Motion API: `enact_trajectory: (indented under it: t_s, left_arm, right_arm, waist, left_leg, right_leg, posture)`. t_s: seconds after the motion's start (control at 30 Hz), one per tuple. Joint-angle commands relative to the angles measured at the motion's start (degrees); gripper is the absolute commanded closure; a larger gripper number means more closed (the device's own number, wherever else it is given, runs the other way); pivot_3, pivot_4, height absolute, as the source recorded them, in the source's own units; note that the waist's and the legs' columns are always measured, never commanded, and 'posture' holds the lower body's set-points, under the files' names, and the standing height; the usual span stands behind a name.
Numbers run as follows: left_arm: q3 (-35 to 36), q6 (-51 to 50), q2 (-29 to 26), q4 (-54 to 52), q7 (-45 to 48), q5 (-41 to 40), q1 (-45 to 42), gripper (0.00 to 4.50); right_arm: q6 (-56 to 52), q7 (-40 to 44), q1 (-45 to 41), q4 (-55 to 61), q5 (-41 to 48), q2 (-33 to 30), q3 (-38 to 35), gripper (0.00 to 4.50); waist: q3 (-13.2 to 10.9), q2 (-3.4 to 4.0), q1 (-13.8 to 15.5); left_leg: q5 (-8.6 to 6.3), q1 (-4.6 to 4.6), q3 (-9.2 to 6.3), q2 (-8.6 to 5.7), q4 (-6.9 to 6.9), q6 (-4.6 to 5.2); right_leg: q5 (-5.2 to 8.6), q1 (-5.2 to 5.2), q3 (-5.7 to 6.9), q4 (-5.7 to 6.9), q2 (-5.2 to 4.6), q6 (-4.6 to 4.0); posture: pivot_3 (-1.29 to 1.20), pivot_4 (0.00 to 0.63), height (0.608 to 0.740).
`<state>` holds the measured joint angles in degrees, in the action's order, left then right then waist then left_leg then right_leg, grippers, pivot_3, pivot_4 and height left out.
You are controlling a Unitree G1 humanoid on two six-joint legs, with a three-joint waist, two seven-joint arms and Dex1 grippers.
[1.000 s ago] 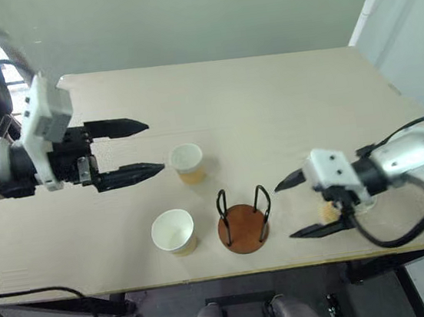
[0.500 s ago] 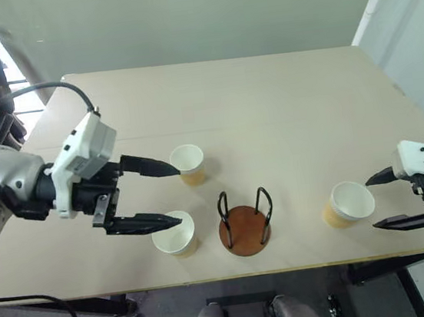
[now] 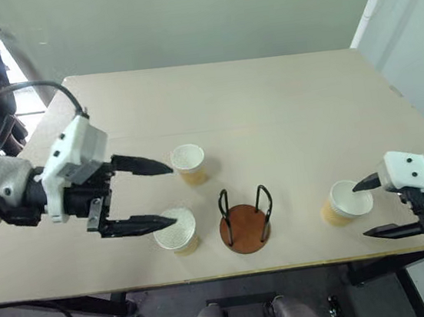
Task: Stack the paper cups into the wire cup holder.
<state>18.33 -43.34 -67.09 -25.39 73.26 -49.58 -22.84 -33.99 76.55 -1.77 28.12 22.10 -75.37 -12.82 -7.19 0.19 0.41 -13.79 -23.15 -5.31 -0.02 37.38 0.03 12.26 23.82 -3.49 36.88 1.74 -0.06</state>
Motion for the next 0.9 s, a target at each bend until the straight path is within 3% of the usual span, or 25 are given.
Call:
enact_trajectory:
  t_s: [0.03, 0.27, 0.67, 0.9]
  left_arm:
    - [4.2, 1.0, 0.3, -1.8, -1.3, -0.9, 1.1, 0.0]
    - [9.6, -0.2, 1.6, -2.1, -2.5, -4.8, 5.1, 0.0]
    - [11.4, -0.2, 0.5, -2.3, -3.0, -5.4, 7.7, 0.0]
    - [12.6, -0.4, -0.1, -2.7, -3.2, -5.8, 8.7, 0.0]
  right_arm:
    - [1.1, -0.2, -1.6, -0.1, -0.6, -1.0, 0.5, 0.05]
    - [1.2, -1.2, -3.9, 0.7, -1.6, -0.3, 6.1, 0.05]
    - [2.4, -2.9, -8.1, -0.4, -6.5, 0.4, 14.8, 0.05]
    - [3.6, -1.6, -11.1, -2.0, -7.8, 0.6, 16.7, 2.36]
  waist:
    - [0.0, 0.0, 0.0]
    - [0.0, 0.0, 0.0]
    - [0.0, 0.0, 0.0]
    - [0.0, 0.0, 0.0]
  left_leg:
    - [-0.01, 0.0, 0.0, 0.0, 0.0, 0.01]
    - [-0.03, 0.02, 0.0, 0.01, -0.01, 0.03]
    - [-0.03, 0.02, 0.0, 0.01, 0.08, 0.04]
    - [-0.05, 0.02, 0.0, 0.02, 0.08, 0.03]
  right_leg:
    - [0.01, 0.0, 0.0, 0.0, 0.0, 0.01]
    - [0.02, 0.0, 0.01, 0.02, 0.0, 0.01]
    - [-0.01, -0.02, 0.0, 0.03, 0.0, 0.0]
    - [-0.01, -0.02, 0.01, 0.03, 0.0, -0.02]
  posture:
    - [0.0, 0.15, 0.74]
    - [0.0, 0.15, 0.74]
    - [0.0, 0.15, 0.74]
    - [0.0, 0.15, 0.74]
